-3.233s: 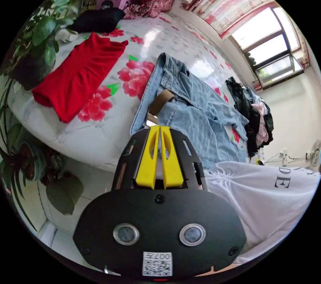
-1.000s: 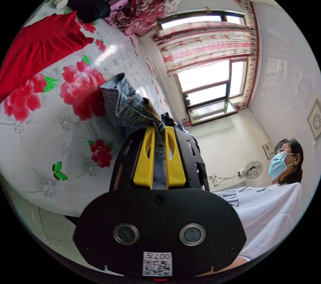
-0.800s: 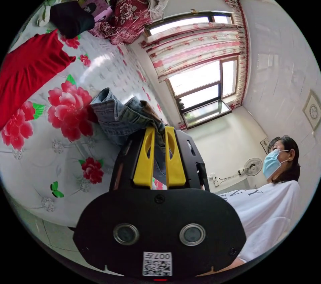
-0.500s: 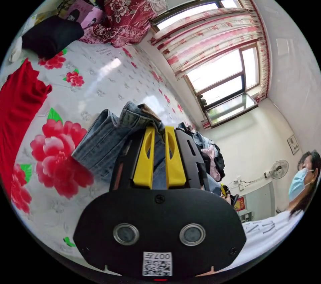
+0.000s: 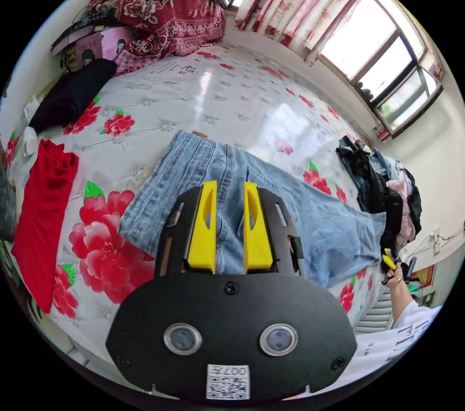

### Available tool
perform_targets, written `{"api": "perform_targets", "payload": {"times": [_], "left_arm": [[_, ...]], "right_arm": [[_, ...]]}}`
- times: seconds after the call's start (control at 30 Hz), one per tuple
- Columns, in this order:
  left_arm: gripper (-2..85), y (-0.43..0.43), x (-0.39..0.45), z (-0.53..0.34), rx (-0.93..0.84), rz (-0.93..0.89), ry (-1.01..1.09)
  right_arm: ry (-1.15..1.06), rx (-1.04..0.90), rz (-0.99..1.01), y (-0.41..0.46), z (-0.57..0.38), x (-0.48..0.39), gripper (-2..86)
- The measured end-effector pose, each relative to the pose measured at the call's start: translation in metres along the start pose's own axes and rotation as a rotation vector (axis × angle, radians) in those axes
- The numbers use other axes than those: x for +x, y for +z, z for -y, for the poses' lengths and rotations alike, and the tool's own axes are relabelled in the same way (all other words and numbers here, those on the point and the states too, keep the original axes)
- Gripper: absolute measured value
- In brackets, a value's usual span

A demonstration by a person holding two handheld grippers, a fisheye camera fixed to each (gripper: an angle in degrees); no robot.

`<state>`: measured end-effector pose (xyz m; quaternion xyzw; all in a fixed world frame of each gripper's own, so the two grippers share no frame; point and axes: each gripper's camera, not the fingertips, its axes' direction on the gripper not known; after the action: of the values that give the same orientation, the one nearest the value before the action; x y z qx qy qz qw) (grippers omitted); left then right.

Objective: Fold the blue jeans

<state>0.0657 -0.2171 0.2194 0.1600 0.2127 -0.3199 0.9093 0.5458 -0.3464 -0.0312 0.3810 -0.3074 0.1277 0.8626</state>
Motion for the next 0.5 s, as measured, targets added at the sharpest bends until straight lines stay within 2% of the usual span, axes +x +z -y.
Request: {"api": "perform_targets", "payload": {"times": [0.1, 0.17, 0.2, 0.23, 0.3, 0.4, 0.5], "left_arm": [[6.3, 0.018, 0.026, -0.018, -0.072, 0.060, 0.095], [3.2, 0.037, 0.042, -0.022, -0.137, 0.167, 0.172], [0.5, 0.053, 0.049, -0.024, -0.195, 0.314, 0.234], [-0.1, 0.065, 0.053, -0.025, -0.231, 0.364, 0.353], [-0.5, 0.067, 0.055, -0.020, -0.252, 0.357, 0.448], [-0.4, 0.061, 0.051, -0.003, -0.295, 0.361, 0.402], [1.0, 0.039, 0.057, -0.005, -0.234, 0.359, 0.308]], "right_arm": [[0.053, -0.055, 0.017, 0.017, 0.012, 0.019, 6.9], [0.070, -0.078, -0.009, 0.029, 0.019, 0.019, 5.3], [0.068, -0.067, -0.073, 0.030, 0.022, 0.017, 3.4], [0.034, -0.101, -0.111, 0.031, 0.027, 0.015, 2.2], [-0.025, -0.084, -0.087, 0.017, 0.032, 0.018, 1.2], [-0.052, -0.006, -0.006, -0.021, 0.030, 0.037, 0.9], [-0.039, -0.026, 0.020, -0.027, 0.020, 0.063, 2.0]]}}
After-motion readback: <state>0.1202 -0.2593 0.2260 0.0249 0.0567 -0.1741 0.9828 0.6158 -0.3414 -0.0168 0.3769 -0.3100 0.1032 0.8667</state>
